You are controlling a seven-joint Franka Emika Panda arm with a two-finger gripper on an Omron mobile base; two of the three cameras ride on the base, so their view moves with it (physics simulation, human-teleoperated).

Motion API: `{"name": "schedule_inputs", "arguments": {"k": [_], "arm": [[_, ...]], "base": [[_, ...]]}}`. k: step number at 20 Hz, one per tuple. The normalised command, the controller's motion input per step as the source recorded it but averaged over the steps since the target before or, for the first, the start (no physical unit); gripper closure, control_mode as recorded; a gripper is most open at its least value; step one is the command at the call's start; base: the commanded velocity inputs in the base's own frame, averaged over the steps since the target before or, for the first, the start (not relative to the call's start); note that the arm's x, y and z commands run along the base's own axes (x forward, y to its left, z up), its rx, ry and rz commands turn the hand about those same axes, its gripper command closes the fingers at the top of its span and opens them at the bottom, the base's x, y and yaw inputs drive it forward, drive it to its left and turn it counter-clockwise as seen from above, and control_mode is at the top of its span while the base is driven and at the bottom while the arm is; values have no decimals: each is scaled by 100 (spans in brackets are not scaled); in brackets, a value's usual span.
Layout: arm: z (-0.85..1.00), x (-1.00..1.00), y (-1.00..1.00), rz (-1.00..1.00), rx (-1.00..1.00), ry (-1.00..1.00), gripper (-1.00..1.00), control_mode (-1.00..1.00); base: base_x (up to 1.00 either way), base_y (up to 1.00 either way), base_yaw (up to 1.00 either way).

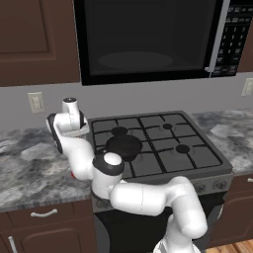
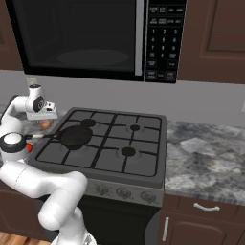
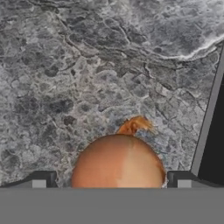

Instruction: Place the pan on the front left burner on the stove. Then place the tomato and the onion in the pan and turn on the front left burner.

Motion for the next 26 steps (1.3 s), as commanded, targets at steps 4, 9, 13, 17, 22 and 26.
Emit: {"name": "schedule_inputs", "arguments": {"k": [4, 9, 13, 17, 22, 26], "arm": [[-23, 0, 0, 1, 0, 8, -100, -100], [-22, 0, 0, 0, 0, 8, -100, -100], [-29, -1, 3, 0, 0, 10, -100, -100], [-23, -1, 15, 0, 0, 11, 100, -100], [-3, -13, 9, 0, 0, 2, 100, -100], [0, -42, 3, 0, 0, 0, 100, -100]], "base": [[0, 0, 0], [0, 0, 0], [0, 0, 0], [0, 0, 0], [0, 0, 0], [0, 0, 0]]}}
